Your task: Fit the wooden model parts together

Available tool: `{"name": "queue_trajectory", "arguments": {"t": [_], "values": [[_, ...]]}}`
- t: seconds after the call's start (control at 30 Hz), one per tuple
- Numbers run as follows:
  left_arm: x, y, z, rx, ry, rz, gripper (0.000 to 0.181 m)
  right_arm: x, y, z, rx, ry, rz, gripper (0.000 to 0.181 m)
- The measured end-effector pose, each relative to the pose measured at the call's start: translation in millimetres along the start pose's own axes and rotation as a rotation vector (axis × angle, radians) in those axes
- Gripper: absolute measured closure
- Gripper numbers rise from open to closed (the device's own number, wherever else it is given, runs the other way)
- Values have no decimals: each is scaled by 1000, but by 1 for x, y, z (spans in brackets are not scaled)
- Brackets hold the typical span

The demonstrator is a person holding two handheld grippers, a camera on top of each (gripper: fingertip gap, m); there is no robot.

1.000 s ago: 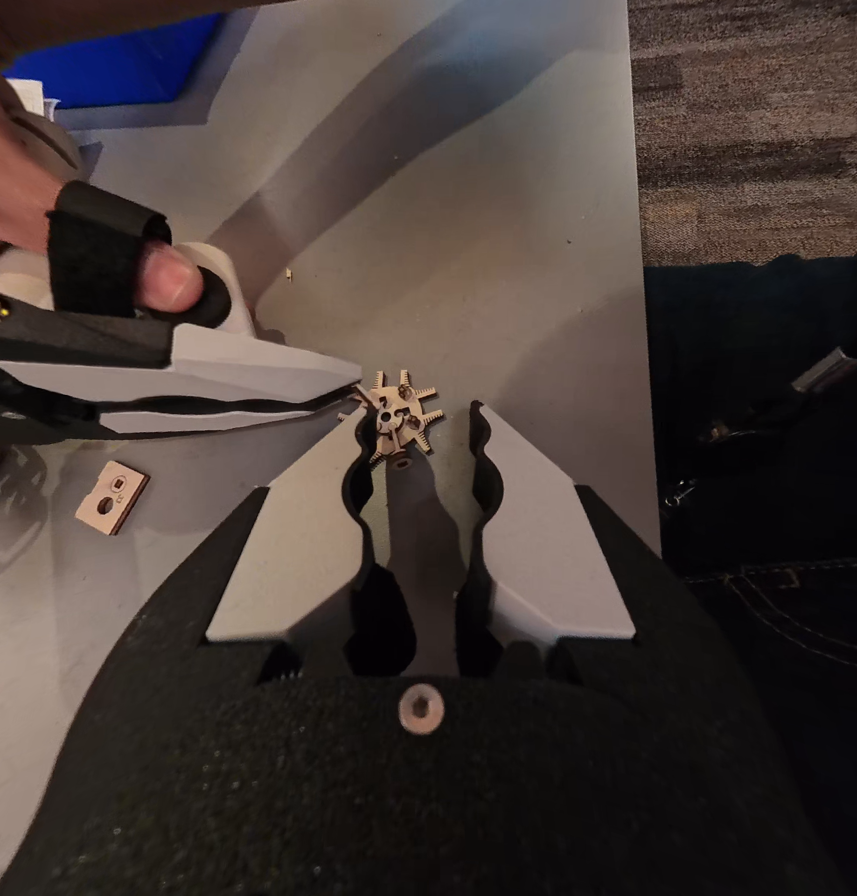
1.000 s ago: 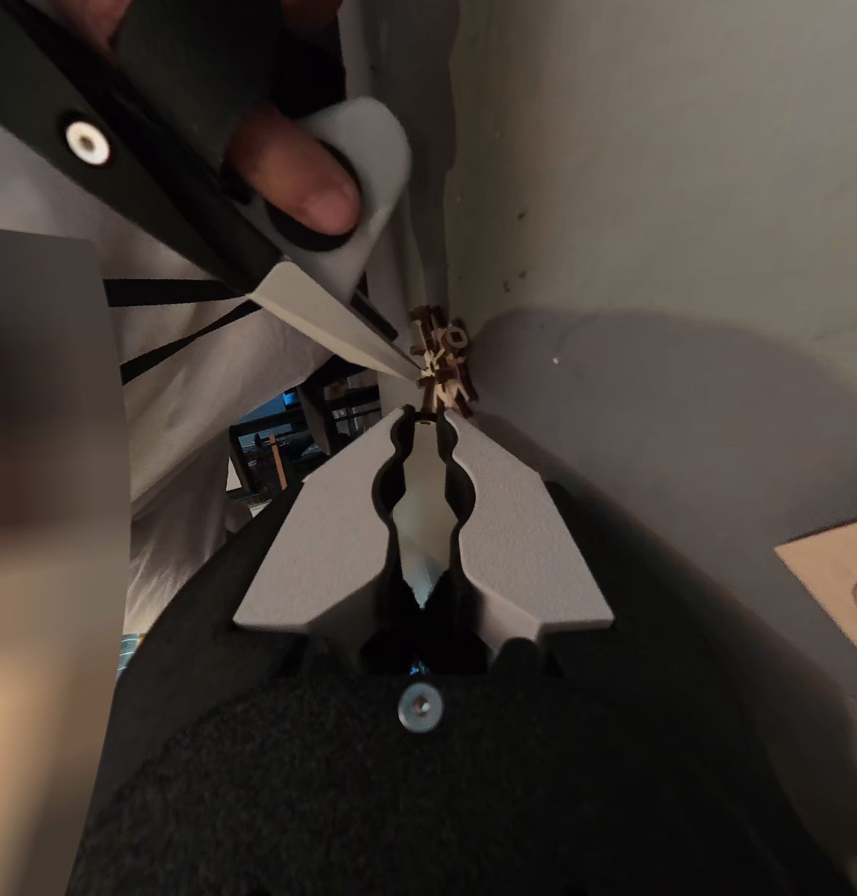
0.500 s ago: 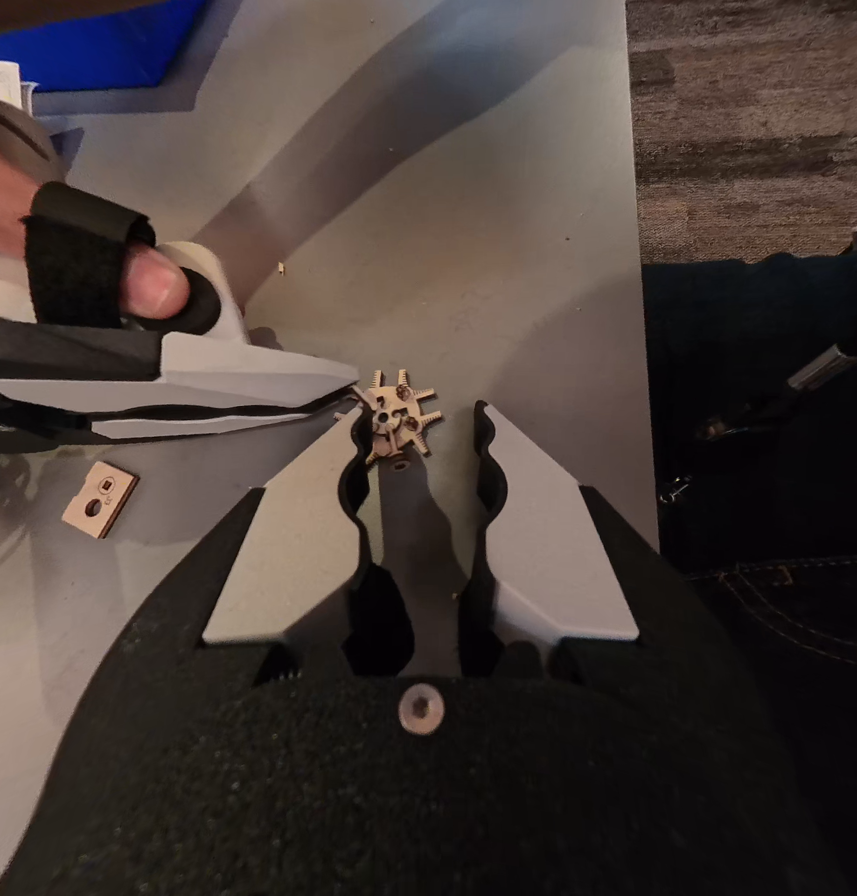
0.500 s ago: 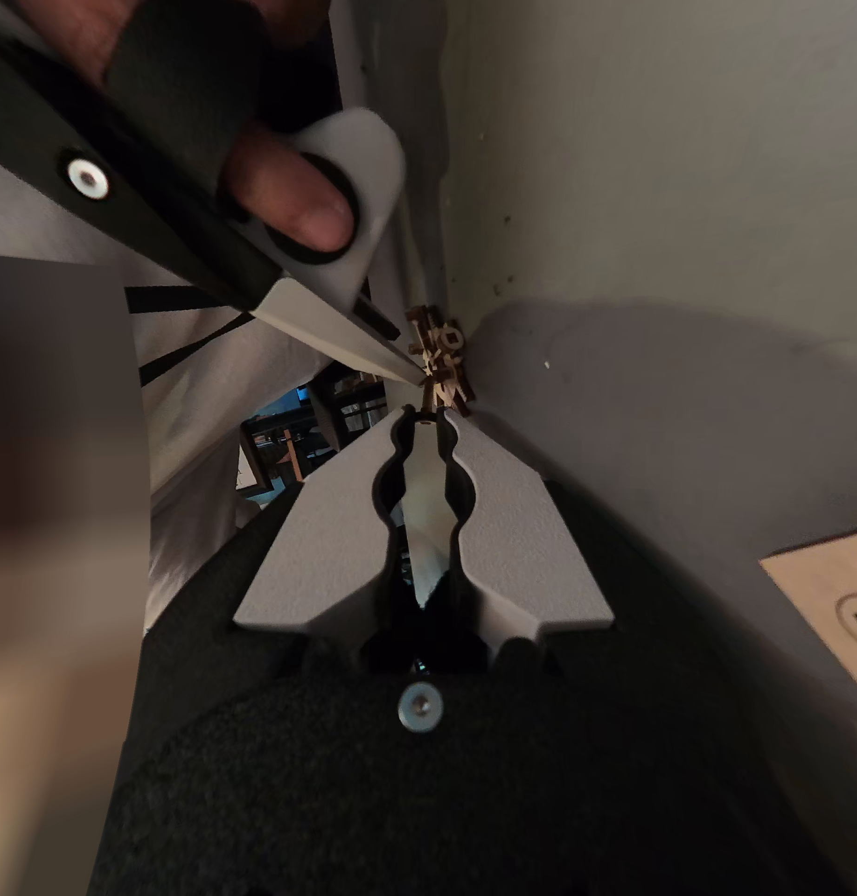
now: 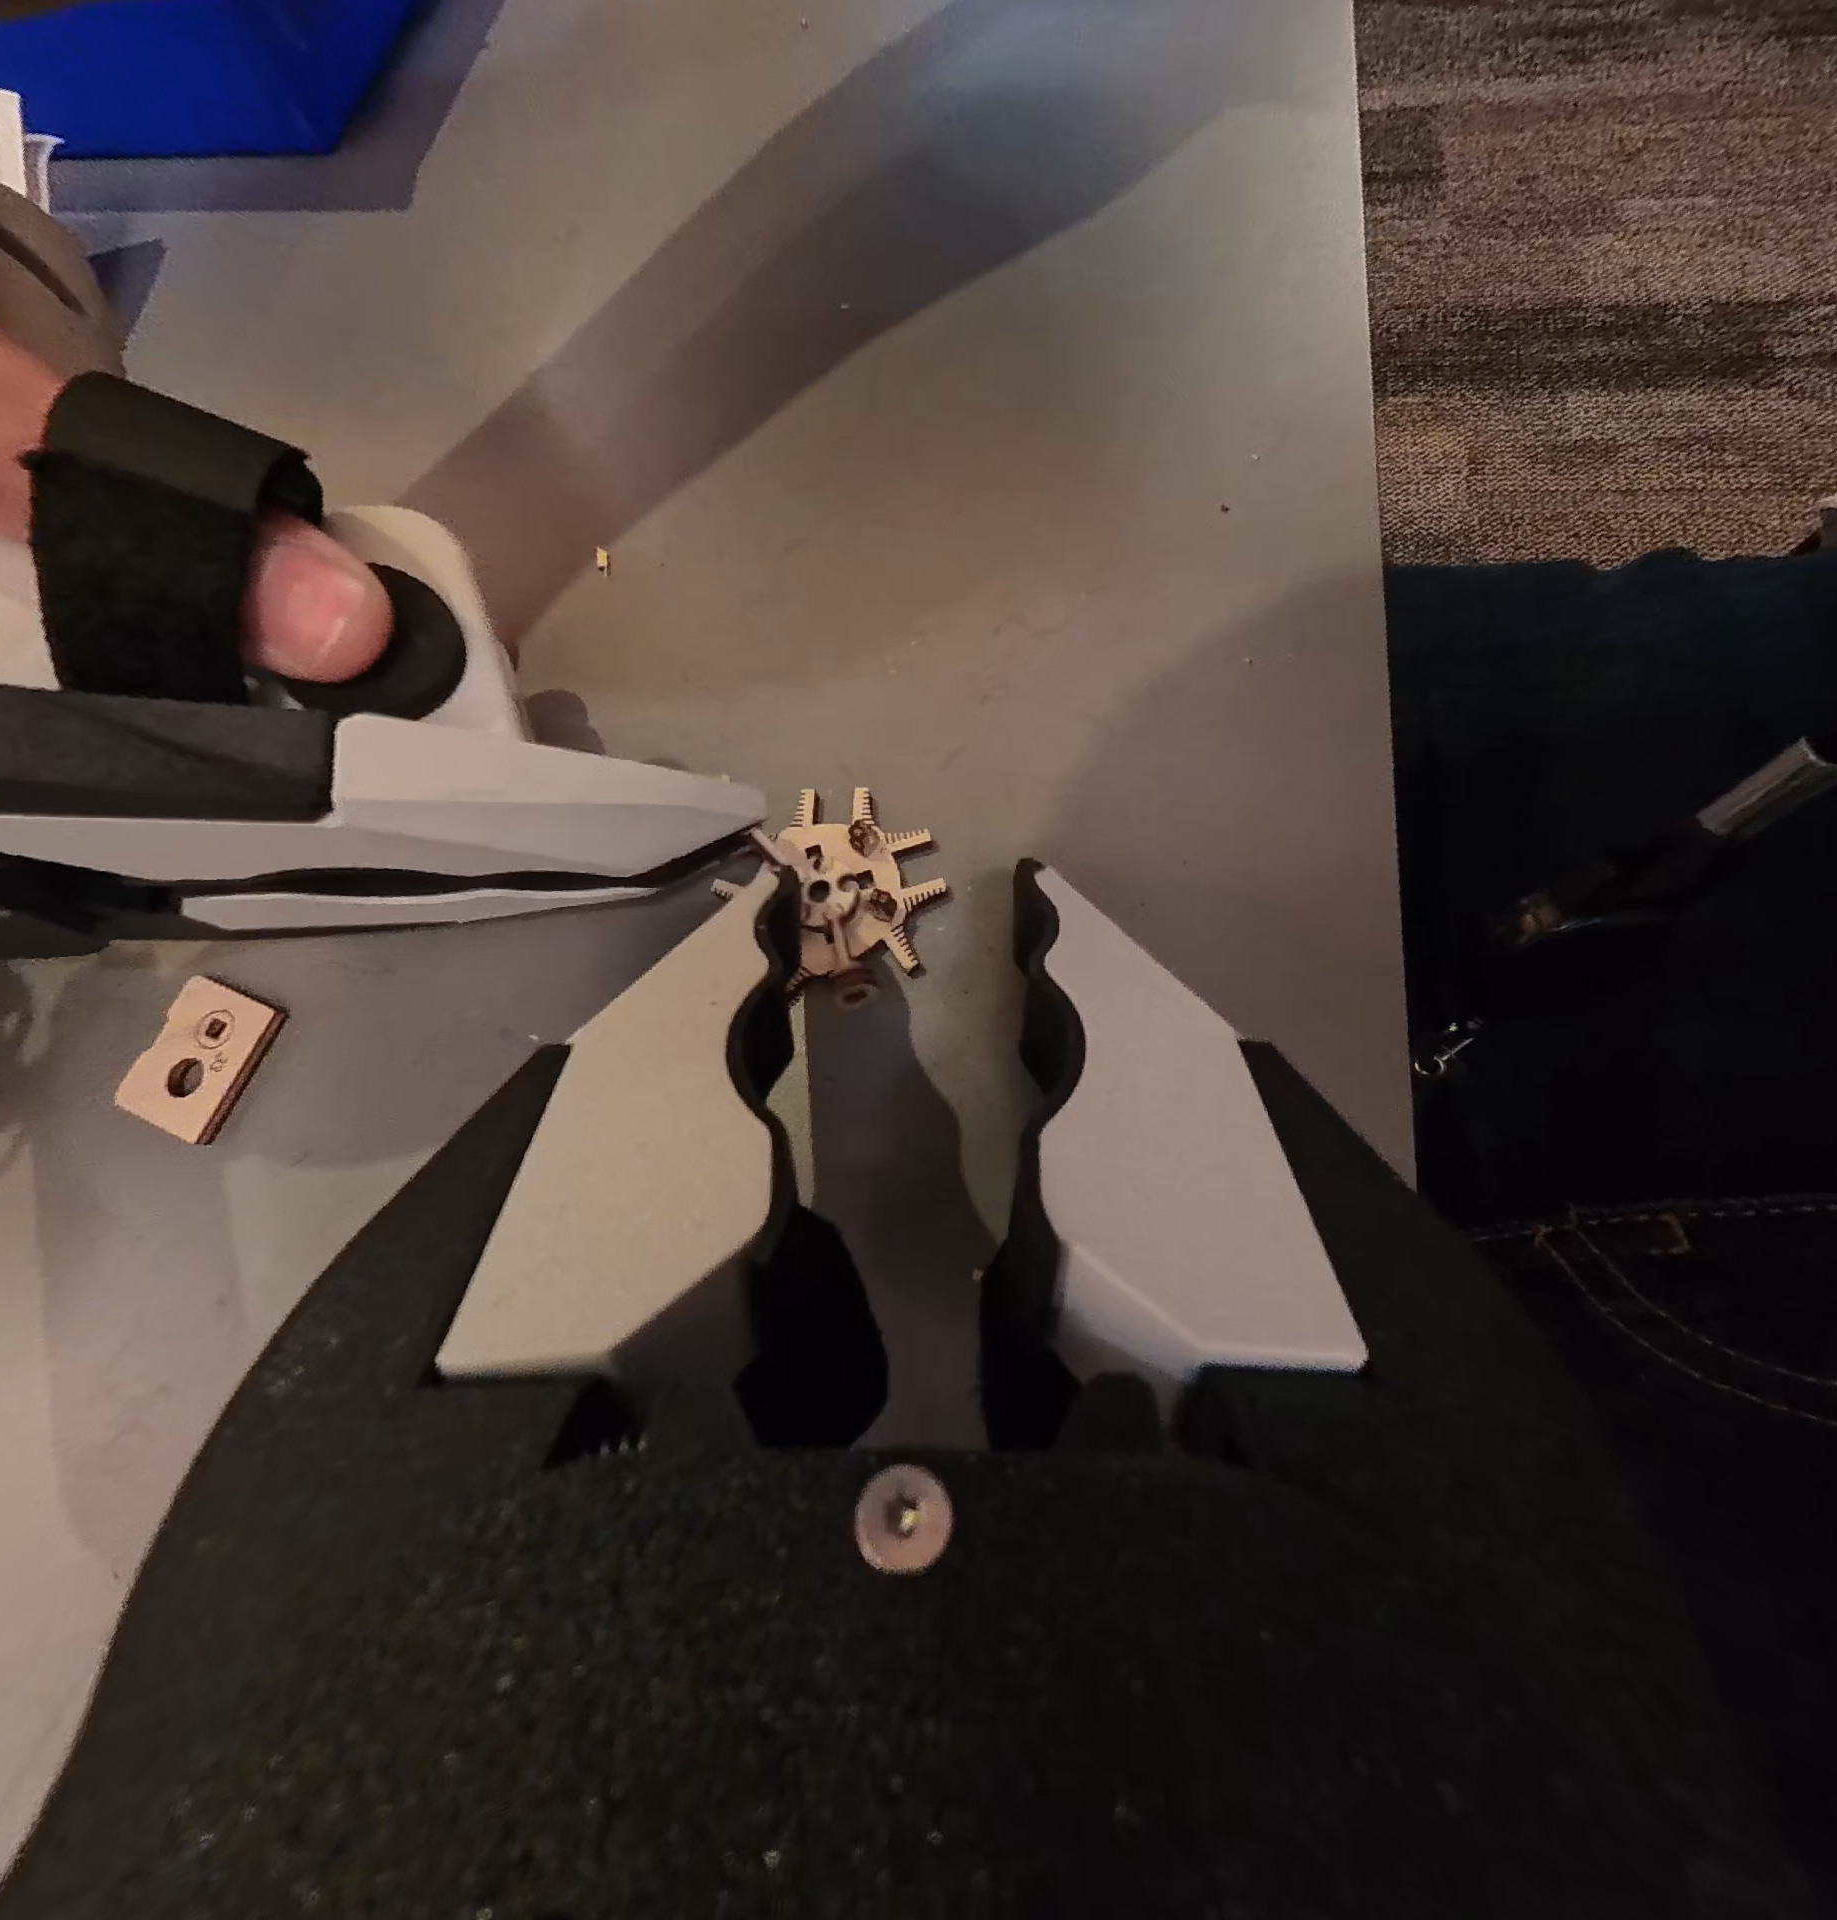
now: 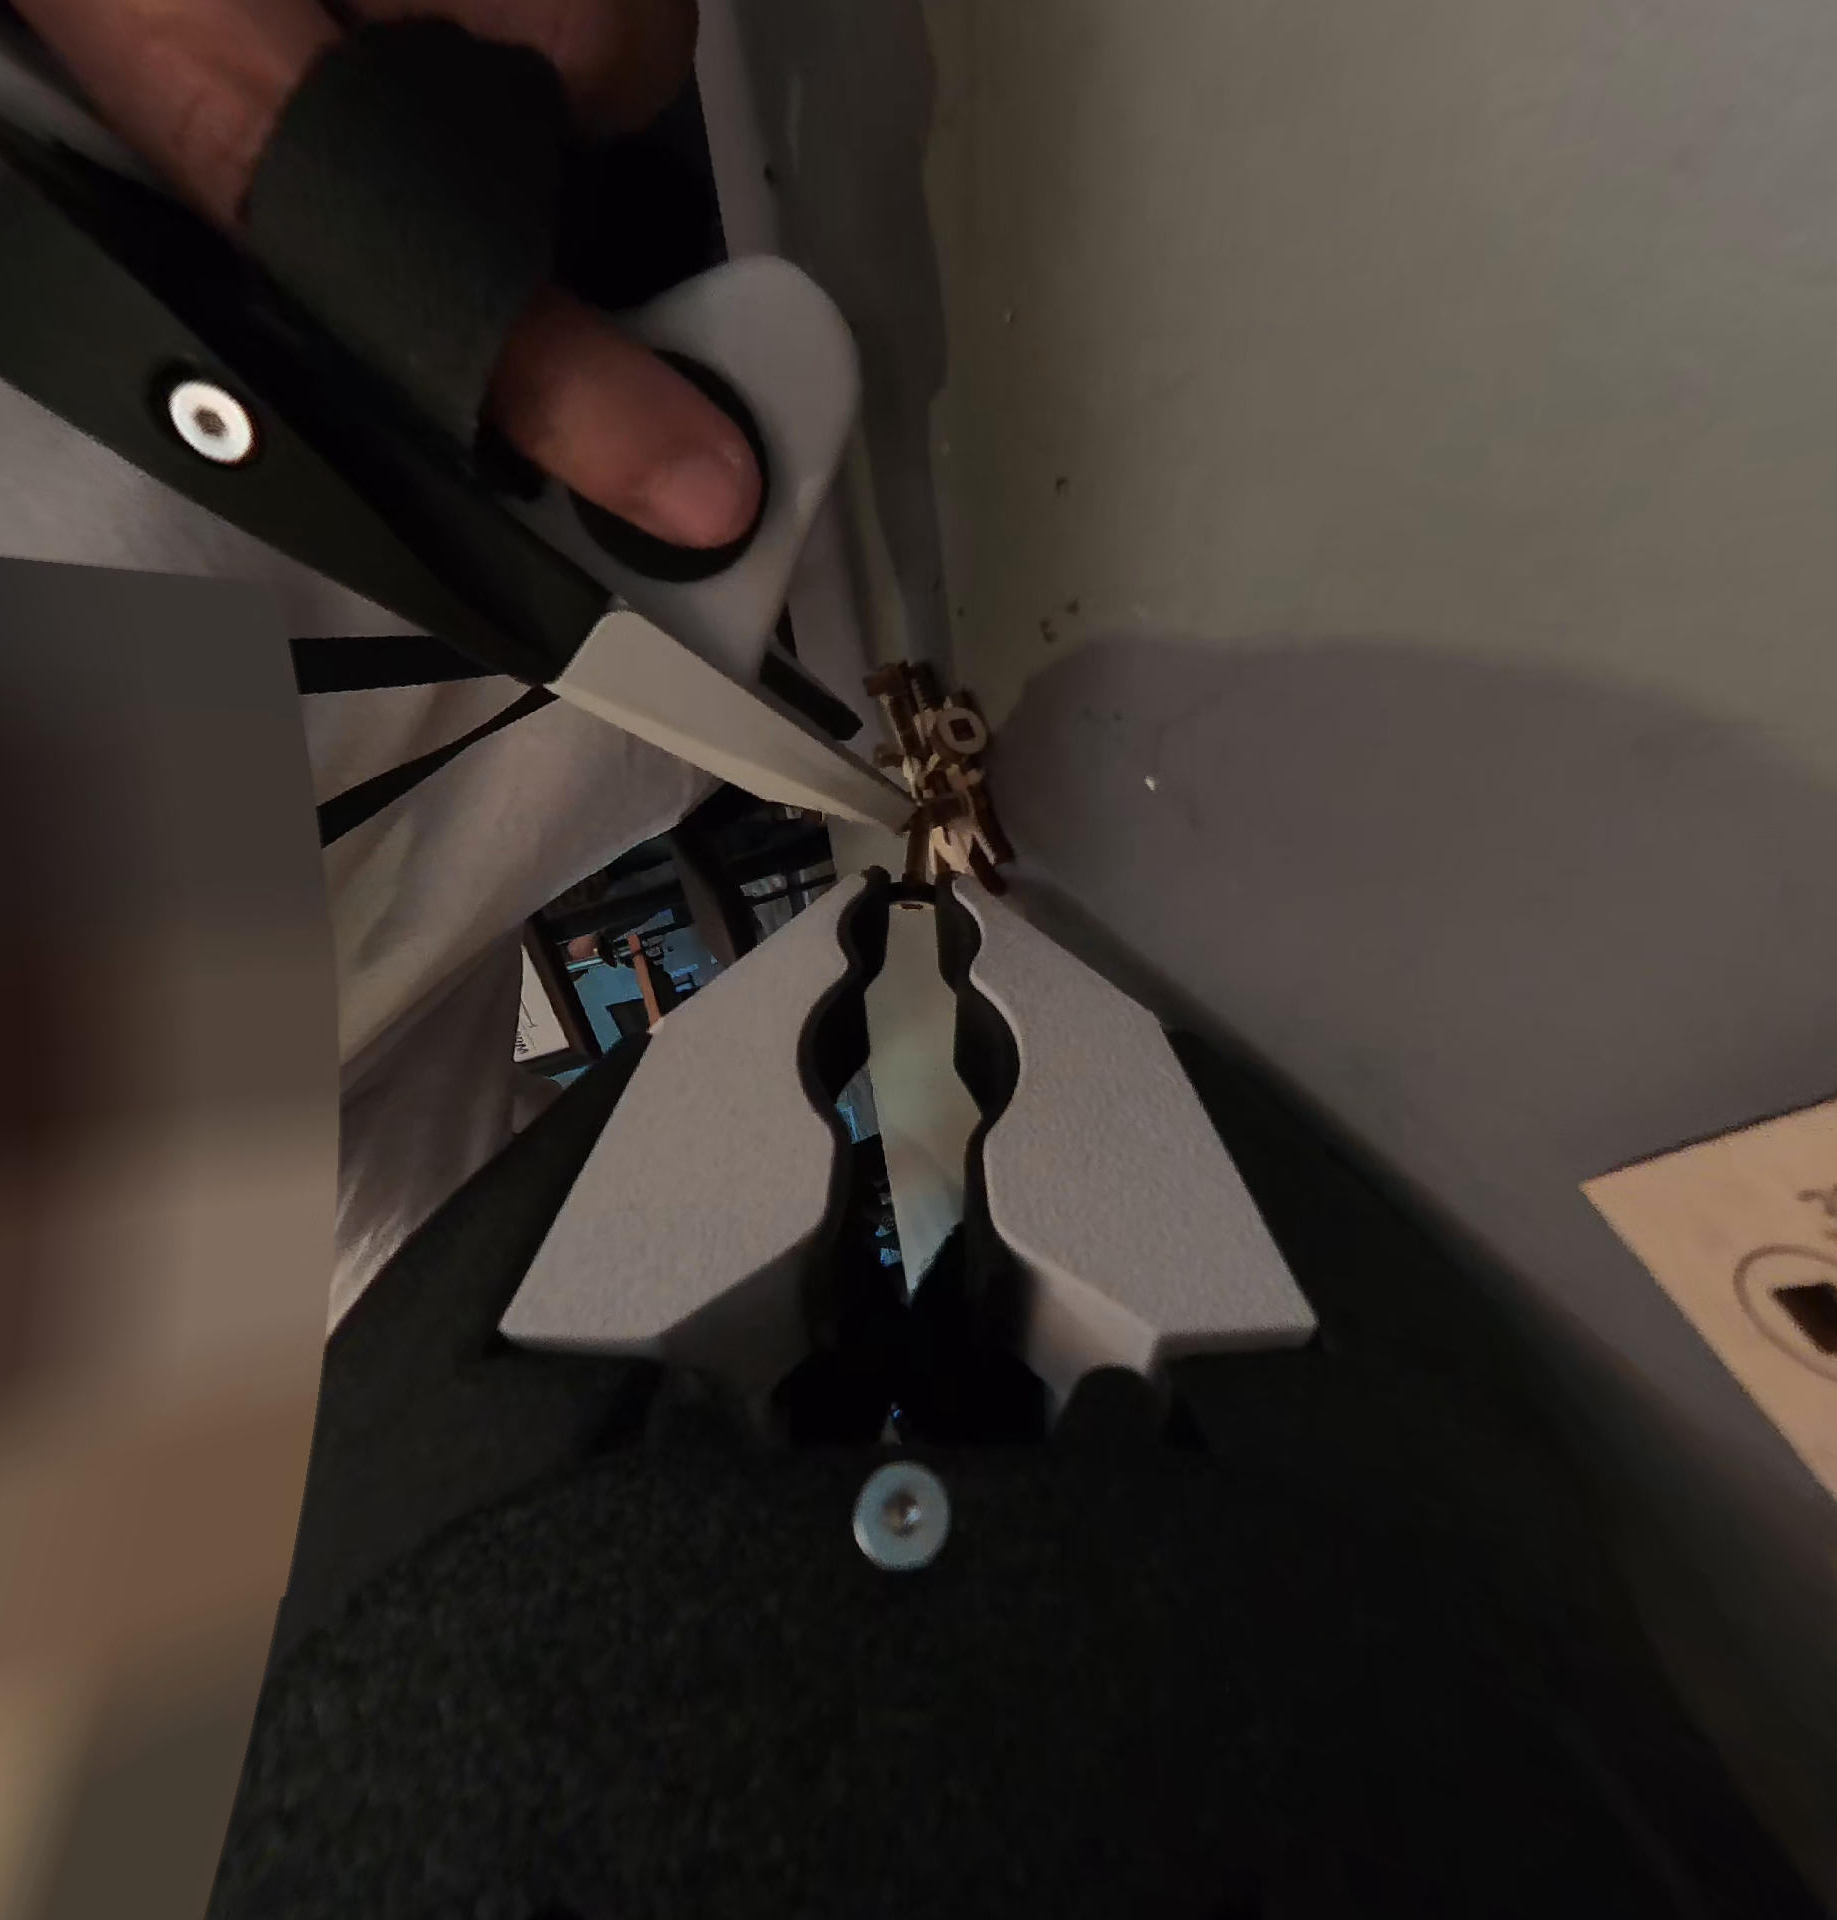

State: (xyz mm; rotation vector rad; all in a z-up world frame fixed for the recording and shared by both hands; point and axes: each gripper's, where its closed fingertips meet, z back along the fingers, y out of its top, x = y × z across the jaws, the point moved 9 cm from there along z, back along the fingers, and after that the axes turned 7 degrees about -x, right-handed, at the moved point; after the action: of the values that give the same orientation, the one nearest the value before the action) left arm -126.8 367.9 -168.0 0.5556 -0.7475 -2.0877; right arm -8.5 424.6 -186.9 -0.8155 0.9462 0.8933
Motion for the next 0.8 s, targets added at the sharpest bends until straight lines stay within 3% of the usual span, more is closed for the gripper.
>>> {"name": "queue_trajectory", "arguments": {"t": [0.8], "values": [[1,1,0,-1,19,-14,144,2,0,-2,-10,17,-9,174]]}}
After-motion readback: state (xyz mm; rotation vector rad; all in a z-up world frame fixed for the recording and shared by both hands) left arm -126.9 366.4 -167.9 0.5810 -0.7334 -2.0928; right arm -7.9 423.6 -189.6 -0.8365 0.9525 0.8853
